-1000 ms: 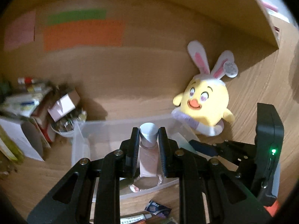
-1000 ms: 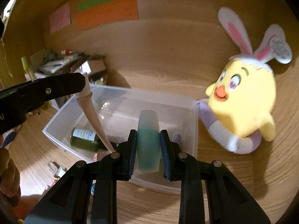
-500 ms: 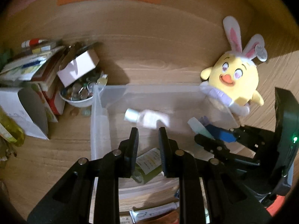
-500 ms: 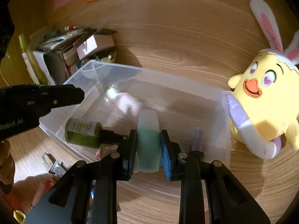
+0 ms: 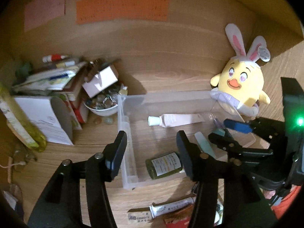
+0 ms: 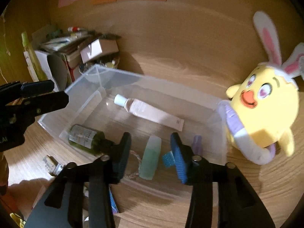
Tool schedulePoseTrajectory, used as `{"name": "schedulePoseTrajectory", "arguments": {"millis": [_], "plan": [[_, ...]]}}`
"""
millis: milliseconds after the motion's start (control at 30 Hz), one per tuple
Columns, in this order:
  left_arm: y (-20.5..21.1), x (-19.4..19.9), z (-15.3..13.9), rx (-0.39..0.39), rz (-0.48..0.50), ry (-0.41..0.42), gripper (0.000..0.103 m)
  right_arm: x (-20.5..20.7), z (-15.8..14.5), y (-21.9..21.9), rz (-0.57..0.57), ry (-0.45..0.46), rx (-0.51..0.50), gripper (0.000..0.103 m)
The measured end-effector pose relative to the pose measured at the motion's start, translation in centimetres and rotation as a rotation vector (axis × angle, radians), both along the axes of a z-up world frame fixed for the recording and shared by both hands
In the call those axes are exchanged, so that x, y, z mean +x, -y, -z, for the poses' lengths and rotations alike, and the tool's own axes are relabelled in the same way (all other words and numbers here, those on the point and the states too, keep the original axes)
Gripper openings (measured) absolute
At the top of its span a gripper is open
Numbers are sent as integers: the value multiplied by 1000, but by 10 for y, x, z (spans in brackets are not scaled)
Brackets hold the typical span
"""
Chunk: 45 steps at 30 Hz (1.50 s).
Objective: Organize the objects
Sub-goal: 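Withdraw both tools from the box toward the pile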
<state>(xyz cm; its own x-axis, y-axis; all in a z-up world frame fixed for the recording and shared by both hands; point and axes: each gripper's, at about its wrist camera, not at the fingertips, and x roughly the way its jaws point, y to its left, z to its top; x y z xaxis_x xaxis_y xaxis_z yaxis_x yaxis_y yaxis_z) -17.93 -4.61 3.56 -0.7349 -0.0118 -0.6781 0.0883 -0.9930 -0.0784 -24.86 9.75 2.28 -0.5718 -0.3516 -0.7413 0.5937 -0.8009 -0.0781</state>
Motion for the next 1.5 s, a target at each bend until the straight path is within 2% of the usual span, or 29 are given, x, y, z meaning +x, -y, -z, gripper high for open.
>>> {"name": "schedulePoseTrajectory", "arguments": {"millis": [33, 167, 267, 467, 767, 967, 1200, 1333, 1400, 1500], "plan": [[-1, 3, -3, -8, -1, -8, 61, 3, -4, -1, 2, -13, -4, 47], [-6, 22, -16, -53, -16, -60, 78, 22, -22, -10, 14, -70, -33, 67], [-11, 38, -24, -85, -17, -94, 90, 39, -33, -20, 25, -112, -54, 77], [-17, 71, -26, -104, -22, -118, 99, 75, -45, -42, 32, -137, -99, 84], [-14, 112, 5, -77, -40, -63, 99, 120, -18, -72, 65, -102, -123, 85], [-6, 133, 39, -22, -58, 8, 99, 137, 23, -87, 106, 28, -136, 85], [-5, 153, 72, -1, -78, 72, 98, 146, 64, -91, 140, 143, -132, 85], [-9, 155, 81, 11, -62, 98, 82, 148, 69, -85, 138, 168, -153, 85], [-12, 155, 85, 20, -50, 110, 78, 149, 71, -79, 131, 165, -135, 84], [-16, 154, 93, 22, -38, 131, 65, 152, 71, -74, 116, 147, -116, 83]]}}
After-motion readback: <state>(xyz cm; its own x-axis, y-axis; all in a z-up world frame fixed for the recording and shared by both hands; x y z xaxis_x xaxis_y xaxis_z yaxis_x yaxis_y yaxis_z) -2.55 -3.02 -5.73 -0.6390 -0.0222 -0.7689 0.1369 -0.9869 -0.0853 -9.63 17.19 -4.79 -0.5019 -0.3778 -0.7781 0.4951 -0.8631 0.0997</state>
